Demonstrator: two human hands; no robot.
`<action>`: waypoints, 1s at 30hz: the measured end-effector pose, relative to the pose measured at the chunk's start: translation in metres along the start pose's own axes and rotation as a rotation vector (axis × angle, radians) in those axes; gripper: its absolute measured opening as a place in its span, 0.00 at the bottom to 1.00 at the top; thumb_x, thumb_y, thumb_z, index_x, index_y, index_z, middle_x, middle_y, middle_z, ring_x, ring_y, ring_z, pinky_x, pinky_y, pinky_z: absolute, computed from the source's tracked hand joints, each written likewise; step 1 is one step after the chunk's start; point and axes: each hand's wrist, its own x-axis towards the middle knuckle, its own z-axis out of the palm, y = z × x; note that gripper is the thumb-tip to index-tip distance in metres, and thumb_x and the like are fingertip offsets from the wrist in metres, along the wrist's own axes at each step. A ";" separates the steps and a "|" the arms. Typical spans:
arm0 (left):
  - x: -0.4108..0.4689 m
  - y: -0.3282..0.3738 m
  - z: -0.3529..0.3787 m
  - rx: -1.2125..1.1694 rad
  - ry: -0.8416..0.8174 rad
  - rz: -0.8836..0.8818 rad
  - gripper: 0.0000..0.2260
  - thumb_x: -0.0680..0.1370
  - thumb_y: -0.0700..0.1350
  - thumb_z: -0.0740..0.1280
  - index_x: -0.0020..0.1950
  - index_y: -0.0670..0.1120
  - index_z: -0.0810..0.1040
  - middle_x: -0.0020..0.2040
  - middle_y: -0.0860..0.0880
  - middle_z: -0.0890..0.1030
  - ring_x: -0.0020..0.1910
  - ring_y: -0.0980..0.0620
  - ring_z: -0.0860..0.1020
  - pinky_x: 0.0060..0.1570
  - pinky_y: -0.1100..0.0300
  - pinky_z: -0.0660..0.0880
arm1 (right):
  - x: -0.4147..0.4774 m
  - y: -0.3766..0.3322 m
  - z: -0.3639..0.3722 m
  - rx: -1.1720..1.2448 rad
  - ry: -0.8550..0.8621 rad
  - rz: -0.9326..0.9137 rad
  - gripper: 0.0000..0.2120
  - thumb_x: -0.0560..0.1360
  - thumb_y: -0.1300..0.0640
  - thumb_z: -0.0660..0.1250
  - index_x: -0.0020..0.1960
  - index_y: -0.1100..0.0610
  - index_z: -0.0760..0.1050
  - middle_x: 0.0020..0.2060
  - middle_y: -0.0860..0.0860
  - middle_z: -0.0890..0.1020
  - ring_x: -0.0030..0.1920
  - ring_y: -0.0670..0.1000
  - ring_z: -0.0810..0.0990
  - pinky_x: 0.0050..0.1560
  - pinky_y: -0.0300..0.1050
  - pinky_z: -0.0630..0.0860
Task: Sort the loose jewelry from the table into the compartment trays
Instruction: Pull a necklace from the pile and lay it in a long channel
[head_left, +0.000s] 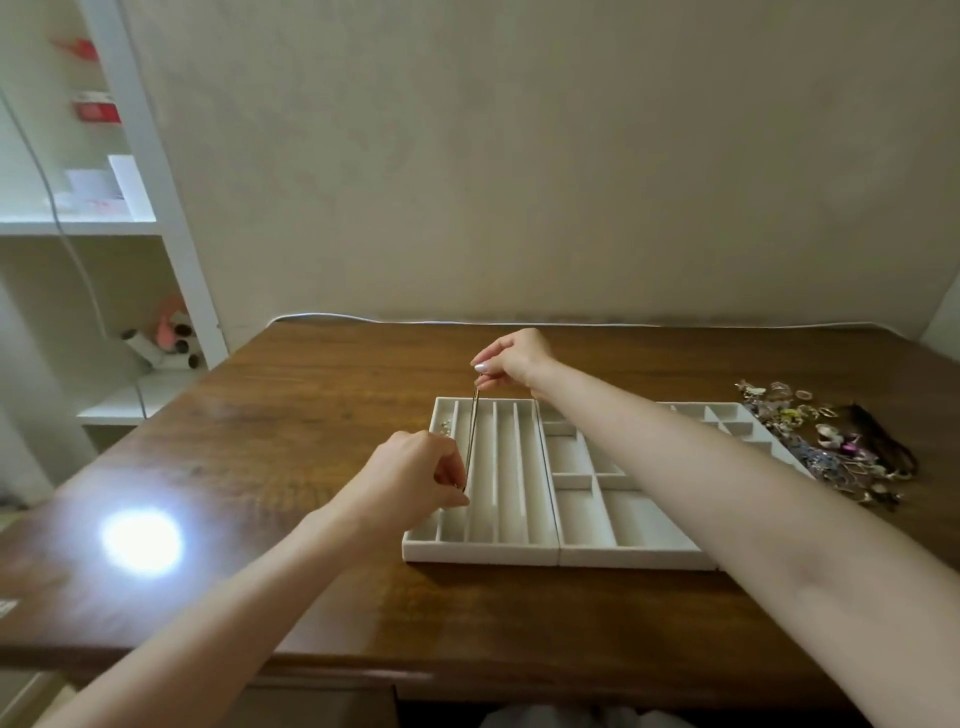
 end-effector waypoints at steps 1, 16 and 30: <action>0.000 0.001 0.000 0.011 -0.017 0.010 0.05 0.72 0.43 0.72 0.47 0.46 0.81 0.44 0.51 0.81 0.43 0.56 0.78 0.42 0.68 0.74 | 0.000 0.000 0.003 -0.024 -0.016 0.008 0.04 0.73 0.74 0.66 0.41 0.69 0.78 0.31 0.60 0.80 0.23 0.48 0.80 0.30 0.38 0.80; 0.001 0.006 0.004 0.175 -0.116 0.029 0.06 0.74 0.44 0.70 0.50 0.46 0.81 0.49 0.50 0.81 0.47 0.54 0.78 0.49 0.60 0.77 | 0.001 0.012 0.022 -0.296 0.004 -0.061 0.05 0.71 0.70 0.70 0.45 0.65 0.82 0.38 0.57 0.83 0.31 0.47 0.79 0.34 0.36 0.79; 0.004 -0.008 -0.018 0.060 0.048 0.003 0.05 0.74 0.45 0.71 0.44 0.50 0.75 0.43 0.54 0.80 0.43 0.54 0.78 0.45 0.60 0.76 | -0.010 0.012 0.019 -0.520 -0.029 -0.303 0.12 0.66 0.71 0.73 0.45 0.58 0.82 0.38 0.51 0.81 0.39 0.46 0.78 0.38 0.33 0.72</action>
